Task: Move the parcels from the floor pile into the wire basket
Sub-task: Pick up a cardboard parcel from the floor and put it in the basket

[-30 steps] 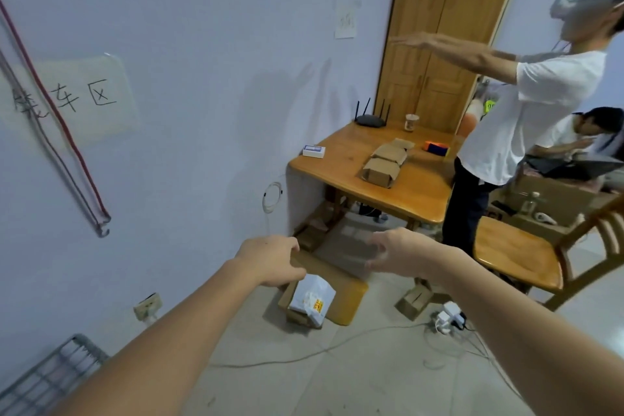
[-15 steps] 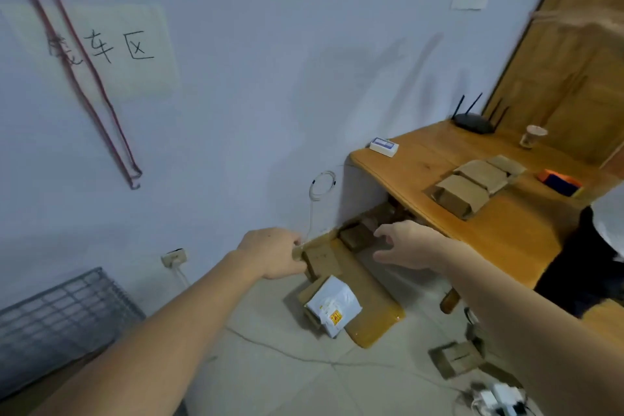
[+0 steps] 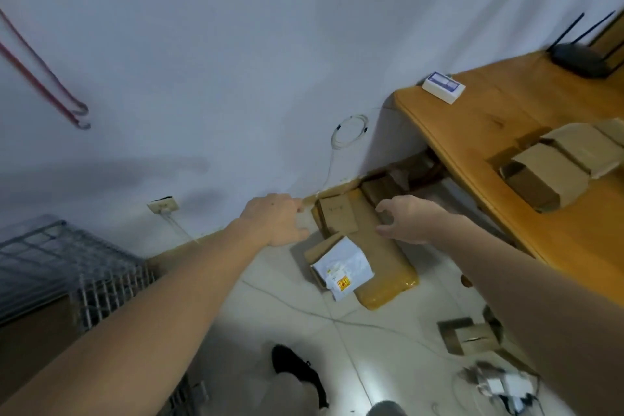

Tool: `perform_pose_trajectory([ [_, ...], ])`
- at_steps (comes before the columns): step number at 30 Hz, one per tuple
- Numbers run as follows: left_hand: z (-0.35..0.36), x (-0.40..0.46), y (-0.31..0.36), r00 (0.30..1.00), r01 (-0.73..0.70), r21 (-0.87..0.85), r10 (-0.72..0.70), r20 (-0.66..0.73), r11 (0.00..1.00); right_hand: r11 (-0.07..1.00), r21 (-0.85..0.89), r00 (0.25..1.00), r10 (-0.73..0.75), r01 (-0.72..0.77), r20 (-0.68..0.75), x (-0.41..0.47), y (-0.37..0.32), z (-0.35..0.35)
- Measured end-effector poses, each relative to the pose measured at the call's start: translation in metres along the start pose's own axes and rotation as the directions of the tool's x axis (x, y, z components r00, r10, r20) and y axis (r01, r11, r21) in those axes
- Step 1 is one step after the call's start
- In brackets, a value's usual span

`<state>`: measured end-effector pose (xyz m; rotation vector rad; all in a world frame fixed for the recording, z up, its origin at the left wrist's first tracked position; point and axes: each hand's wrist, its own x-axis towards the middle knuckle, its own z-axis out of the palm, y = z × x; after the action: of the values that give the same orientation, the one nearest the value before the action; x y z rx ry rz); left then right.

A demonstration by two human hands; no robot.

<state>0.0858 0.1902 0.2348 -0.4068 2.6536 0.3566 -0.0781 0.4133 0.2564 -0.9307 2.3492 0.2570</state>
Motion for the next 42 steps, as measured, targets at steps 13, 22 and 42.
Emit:
perform_pose_trajectory([
  [13, 0.265, 0.322, -0.054, 0.972, 0.15, -0.273, -0.091, 0.214, 0.95, 0.923, 0.327, 0.97, 0.141, -0.201, 0.198, 0.347, 0.118, 0.228],
  [22, 0.507, 0.568, -0.069, 0.912, 0.401, -0.749, -0.301, 0.277, 0.527, 0.851, 0.467, 0.971, 0.201, -0.238, 0.13, 0.641, 0.199, 0.411],
  [42, 0.338, 0.482, -0.003, 0.84, 0.046, -0.997, -0.542, 0.001, 0.07, -0.115, 0.971, 0.936, 0.263, -0.21, 0.234, 0.524, 0.15, 0.266],
])
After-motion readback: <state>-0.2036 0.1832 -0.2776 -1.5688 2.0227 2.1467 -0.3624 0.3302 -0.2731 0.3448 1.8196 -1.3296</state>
